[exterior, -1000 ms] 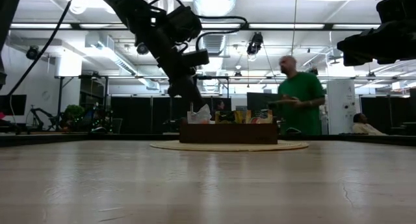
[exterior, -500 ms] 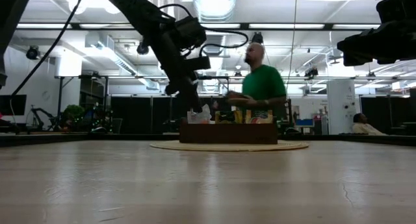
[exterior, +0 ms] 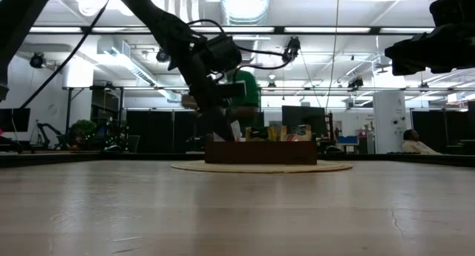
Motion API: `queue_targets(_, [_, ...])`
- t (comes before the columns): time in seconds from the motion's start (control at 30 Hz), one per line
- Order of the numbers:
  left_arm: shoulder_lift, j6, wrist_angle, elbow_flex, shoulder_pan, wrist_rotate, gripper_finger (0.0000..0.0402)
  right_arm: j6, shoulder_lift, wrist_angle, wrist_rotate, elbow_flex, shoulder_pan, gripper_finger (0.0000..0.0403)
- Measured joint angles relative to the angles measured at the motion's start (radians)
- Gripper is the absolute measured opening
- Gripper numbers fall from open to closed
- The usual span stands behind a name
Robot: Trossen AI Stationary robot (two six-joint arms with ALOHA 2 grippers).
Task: Pick & Place Tea
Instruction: Put the right white tea bag into the left section of wooden organizer, then put the white tea bag into the left section of wooden organizer
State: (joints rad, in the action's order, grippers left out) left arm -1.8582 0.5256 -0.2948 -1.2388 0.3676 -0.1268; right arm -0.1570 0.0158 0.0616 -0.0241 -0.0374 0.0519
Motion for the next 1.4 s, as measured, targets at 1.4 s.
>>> queue_targets(1.4, [0.131, -0.142, -0.443, -0.213, -0.141, 0.031, 0.0000, 0.000, -0.001, 0.000, 0.000, 0.000, 0.000, 0.0009])
